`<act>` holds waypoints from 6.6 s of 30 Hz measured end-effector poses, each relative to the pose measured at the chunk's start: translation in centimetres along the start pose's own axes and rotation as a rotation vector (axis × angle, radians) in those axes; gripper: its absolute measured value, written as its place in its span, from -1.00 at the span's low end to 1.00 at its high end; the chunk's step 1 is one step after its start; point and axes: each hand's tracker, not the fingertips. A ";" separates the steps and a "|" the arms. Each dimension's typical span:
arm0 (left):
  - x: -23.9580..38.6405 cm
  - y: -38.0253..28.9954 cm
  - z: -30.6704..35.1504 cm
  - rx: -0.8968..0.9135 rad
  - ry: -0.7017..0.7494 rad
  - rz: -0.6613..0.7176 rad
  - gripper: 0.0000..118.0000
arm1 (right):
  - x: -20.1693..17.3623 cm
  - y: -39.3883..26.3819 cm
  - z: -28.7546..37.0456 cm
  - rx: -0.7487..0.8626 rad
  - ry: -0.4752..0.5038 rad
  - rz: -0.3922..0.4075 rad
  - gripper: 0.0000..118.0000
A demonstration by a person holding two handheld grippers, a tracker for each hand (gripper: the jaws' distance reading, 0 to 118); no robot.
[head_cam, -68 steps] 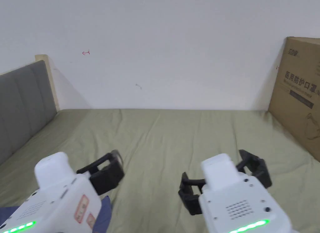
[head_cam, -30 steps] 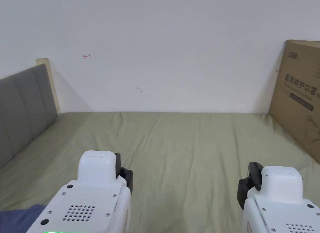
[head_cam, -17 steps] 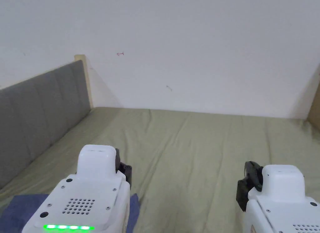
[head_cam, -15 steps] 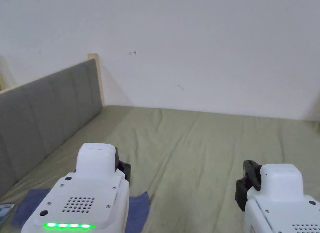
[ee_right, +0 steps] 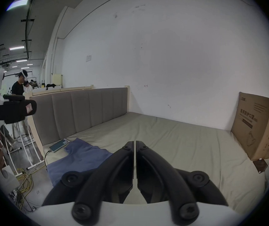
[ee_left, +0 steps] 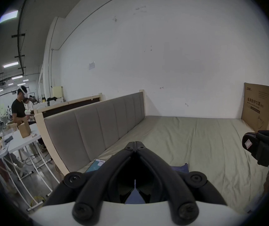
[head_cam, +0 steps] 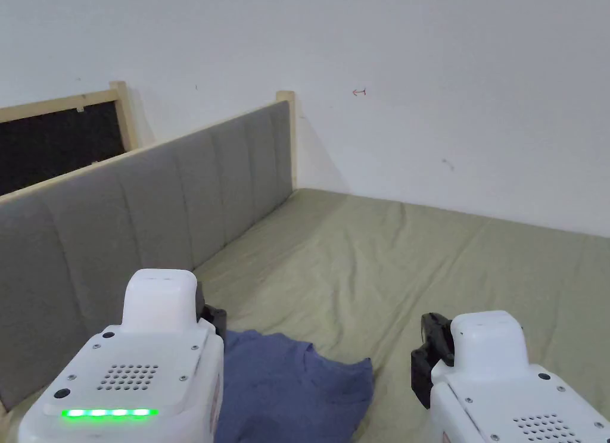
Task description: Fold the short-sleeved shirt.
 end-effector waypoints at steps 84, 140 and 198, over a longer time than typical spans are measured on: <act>37.3 -12.3 -1.8 -0.785 -1.098 -0.245 0.80 | 24.3 -9.4 16.7 -0.242 -0.650 -0.508 -0.95; 18.7 -11.7 -21.1 -0.818 -0.514 -0.102 -0.95 | 35.7 -19.5 -10.5 -1.084 -0.224 -0.297 0.33; 15.6 40.3 -33.8 -0.033 -0.279 0.018 -0.96 | 46.1 38.2 -4.7 0.023 -0.449 -0.557 -0.92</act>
